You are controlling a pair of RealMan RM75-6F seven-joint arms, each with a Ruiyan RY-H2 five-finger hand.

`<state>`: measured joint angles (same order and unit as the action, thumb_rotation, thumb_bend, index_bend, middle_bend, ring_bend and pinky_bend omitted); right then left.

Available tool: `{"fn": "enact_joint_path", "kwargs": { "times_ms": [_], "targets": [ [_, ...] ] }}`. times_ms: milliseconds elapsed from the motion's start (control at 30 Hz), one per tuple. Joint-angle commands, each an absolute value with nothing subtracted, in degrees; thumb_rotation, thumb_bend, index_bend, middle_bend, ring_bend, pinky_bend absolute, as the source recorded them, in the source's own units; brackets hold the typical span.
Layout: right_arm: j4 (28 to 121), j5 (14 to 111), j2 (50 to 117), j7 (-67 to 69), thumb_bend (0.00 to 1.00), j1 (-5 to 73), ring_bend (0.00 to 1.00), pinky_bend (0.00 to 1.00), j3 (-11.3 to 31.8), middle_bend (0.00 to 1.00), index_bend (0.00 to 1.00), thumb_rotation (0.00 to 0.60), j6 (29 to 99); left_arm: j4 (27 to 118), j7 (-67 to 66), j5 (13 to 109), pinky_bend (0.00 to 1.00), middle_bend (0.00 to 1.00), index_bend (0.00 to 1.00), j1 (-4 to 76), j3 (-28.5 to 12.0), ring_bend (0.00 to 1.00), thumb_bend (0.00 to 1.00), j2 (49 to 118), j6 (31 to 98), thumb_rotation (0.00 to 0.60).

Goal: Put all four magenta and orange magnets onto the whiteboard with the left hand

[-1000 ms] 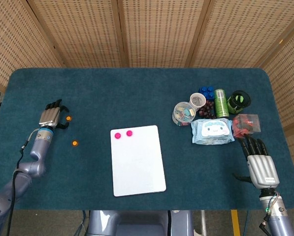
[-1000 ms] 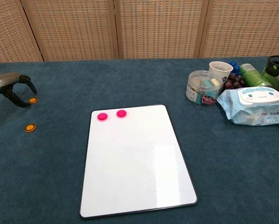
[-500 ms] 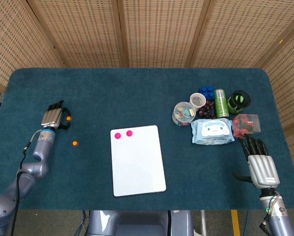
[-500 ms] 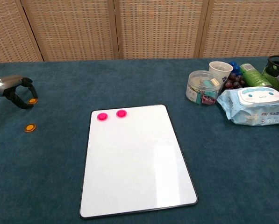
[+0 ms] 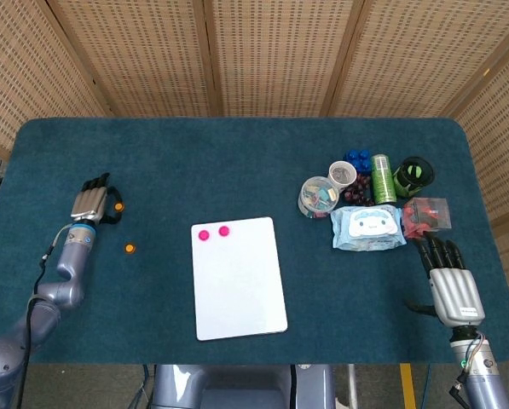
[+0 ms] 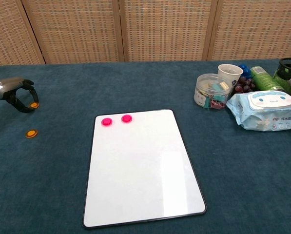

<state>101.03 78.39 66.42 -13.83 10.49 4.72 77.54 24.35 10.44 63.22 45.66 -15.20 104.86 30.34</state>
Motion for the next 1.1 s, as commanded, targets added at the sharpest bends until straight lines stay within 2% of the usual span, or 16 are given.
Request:
{"fn": "enact_joint_path", "kwargs": {
  "times_ms": [33,333,867,1100],
  "targets": [
    [101.0,78.4,66.4,-13.8,0.14,10.5,0.0,0.0,4.7,0.0,0.0,0.6,77.6,25.3,10.2,63.4,0.0,0.0,0.61,45.6,-15.5,0.0,0.38,104.3,31.0,0.6],
    [101.2,78.3,66.4,-13.7,0.14,10.5,0.0,0.0,4.7,0.0,0.0,0.6,77.6,31.6,7.5,63.6,0.0,0.0,0.62,44.9,-15.9,0.0,0.38,101.2,34.3,0.6],
    [101.2,78.4,66.2,-13.3,0.14,10.5,0.0,0.0,4.7,0.0,0.0,0.6,77.3,67.8,-10.7,64.5,0.0,0.0,0.62,43.0,-13.3,0.0,0.37,90.8,45.7,0.6],
    [101.1,78.4,66.1,-13.0,0.14,10.6,0.0,0.0,4.7,0.0,0.0,0.6,77.2,75.8,-17.3,63.7,0.0,0.0,0.62,44.3,-11.8,0.0,0.37,91.9,47.3,0.6]
  ]
}}
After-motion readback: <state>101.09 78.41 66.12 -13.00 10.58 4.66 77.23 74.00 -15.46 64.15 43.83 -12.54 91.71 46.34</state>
